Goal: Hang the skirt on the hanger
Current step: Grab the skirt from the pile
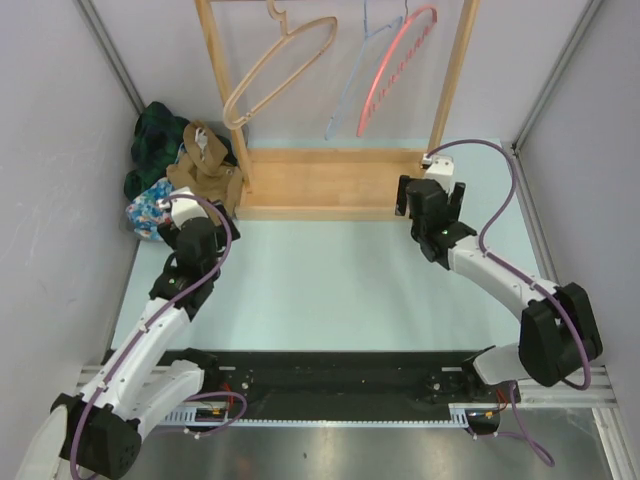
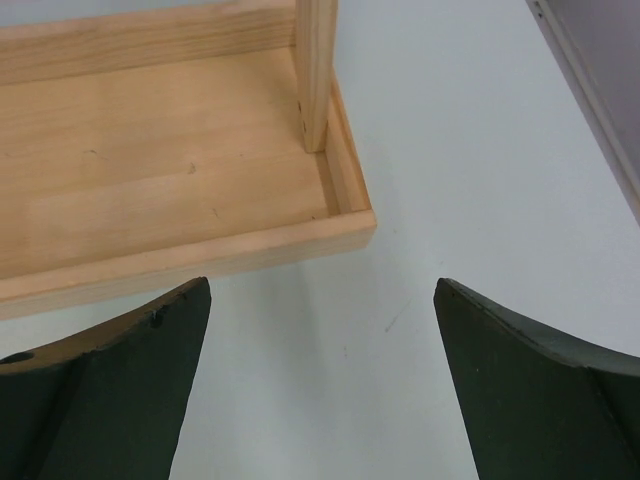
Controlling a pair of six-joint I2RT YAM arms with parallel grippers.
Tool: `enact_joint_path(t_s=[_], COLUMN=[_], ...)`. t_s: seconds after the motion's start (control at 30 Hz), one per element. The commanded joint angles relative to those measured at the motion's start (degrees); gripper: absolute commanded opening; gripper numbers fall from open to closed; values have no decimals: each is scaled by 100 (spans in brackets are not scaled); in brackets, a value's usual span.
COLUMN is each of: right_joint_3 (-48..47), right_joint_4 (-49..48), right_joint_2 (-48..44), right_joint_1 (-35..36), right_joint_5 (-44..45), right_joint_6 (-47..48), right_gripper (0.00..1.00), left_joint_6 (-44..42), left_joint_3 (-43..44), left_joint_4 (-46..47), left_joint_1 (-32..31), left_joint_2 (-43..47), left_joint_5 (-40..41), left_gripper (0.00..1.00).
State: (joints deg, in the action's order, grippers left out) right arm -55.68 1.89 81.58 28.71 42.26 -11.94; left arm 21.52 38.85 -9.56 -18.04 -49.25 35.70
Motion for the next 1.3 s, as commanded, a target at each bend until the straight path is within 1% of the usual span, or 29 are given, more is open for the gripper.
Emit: enact_joint_path(t_s=[0.0, 0.03, 0.1, 0.17, 0.27, 0.3, 0.37, 0.4, 0.43, 0.47, 0.5, 0.53, 0.6, 0.67, 0.7, 0.73, 0.77, 0.83, 0.87, 0.93, 0.97, 1.03, 1.07, 1.1, 1.13, 1.2, 1.27], right_joint_3=[-31, -13, 48, -12, -83, -144, -258, -381, -443, -522, -575, -654, -690, -725, -734, -769, -812, -865, -892, -901, -909, -901, -901, -892, -901, -953, -1015], right_joint_4=[-345, -391, -488, -383, -225, -224, 143, 223, 311, 442, 496, 523, 523, 470, 435, 426, 417, 417, 426, 435, 444, 461, 453, 444, 444, 435, 461], right_joint_2=[-546, -677, -792, -854, -863, -854, -793, -767, -749, -723, -723, -723, -723, -696, -661, -618, -574, -468, -433, -363, -345, -318, -292, -292, -274, -195, -56], right_joint_1=[-339, -409, -612, -761, -902, -937, -972, -981, -981, -999, -1025, -1043, -1104, -1201, -1236, -1280, -1297, -1298, -1289, -1298, -1289, -1298, -1289, -1289, -1289, -1289, -1280], right_joint_5=[-1139, -1533, -1904, -1976, -1993, -2037, -2142, -2187, -2204, -2274, -2414, -2468, -2861, -3100, -3371, -3460, -3548, -3716, -3734, -3760, -3769, -3752, -3760, -3760, -3769, -3865, -3927], right_joint_6=[-18, -79, -194, -255, -326, -352, -370, -405, -440, -466, -562, -607, -651, -765, -792, -844, -862, -871, -871, -871, -862, -845, -836, -818, -801, -757, -739], right_gripper=[100, 100, 100, 100, 100, 100, 100, 100, 100, 100, 100, 100, 100, 100, 100, 98, 98, 96, 96, 95, 95, 95, 94, 95, 94, 94, 94], left_joint_6=[-393, -429, -438, -587, -780, -859, -965, -922, -852, -755, -580, -483, -316, -245, -140, -61, 79, 125, 125, 46, 19, 142, 107, 3, -25, 62, 264], left_joint_3=[272, 203, 10, -140, -395, -439, -387, -196, -37, 156, 610, 850, 1481, 1783, 2001, 2108, 2222, 2040, 1995, 1960, 1916, 1706, 1566, 1190, 995, 504, 334], left_joint_4=[16, 129, 261, 542, 877, 929, 939, 878, 755, 589, 248, 96, -194, -239, -222, -221, -291, 180, 296, 455, 534, 595, 700, 1102, 1280, 1596, 1528], left_joint_1=[-24, -24, -24, -24, -24, -24, 2, 37, 99, 308, 432, 546, 793, 916, 977, 1056, 1205, 1250, 1320, 1321, 1295, 1295, 1303, 1286, 1277, 1233, 1146], left_joint_2=[161, 223, 407, 565, 768, 777, 558, 427, 34, -161, -416, -810, -1216, -1629, -1736, -1850, -1981, -1895, -1877, -1904, -1878, -1737, -1658, -1571, -1343, -1157, -1130], left_joint_5=[-414, -432, -511, -835, -1056, -1126, -1075, -926, -907, -925, -1029, -1117, -1135, -970, -925, -1038, -952, -1099, -1266, -1128, -918, -732, -697, -809, -837, -959, -951], left_gripper=[100, 100, 100, 100, 100, 100, 100, 100, 99, 100, 100, 100, 100, 98, 98, 97, 96, 94, 91, 88, 85, 82, 81, 80, 78, 78, 78])
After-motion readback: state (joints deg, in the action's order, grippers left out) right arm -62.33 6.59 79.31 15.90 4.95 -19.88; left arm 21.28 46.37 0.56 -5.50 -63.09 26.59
